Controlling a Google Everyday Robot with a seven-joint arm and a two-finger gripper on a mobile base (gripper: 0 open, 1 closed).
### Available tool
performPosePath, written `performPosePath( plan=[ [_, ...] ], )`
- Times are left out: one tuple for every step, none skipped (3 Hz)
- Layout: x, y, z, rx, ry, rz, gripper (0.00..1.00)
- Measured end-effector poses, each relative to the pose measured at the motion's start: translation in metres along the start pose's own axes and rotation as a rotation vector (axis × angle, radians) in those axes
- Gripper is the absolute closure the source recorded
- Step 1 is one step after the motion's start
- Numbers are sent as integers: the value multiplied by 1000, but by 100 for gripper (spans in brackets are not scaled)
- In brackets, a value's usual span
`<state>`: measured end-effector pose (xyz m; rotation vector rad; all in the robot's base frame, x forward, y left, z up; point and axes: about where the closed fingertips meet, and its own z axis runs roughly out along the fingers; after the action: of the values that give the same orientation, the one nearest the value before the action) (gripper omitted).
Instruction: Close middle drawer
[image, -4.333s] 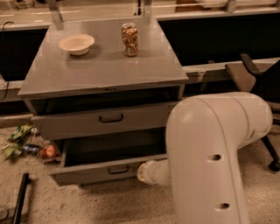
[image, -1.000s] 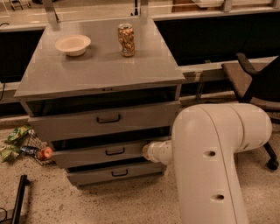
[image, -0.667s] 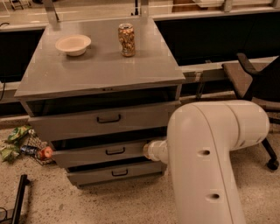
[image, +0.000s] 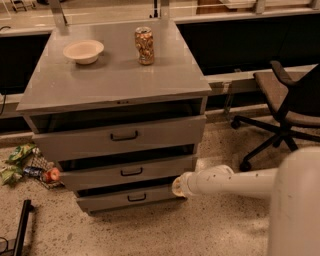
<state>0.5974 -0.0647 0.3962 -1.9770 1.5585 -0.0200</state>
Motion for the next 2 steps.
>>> performPosePath(
  plan=[
    [-12,23,-14,-48,-115,110,100],
    [-40,35,-41,-42,-299,183,100]
  ],
)
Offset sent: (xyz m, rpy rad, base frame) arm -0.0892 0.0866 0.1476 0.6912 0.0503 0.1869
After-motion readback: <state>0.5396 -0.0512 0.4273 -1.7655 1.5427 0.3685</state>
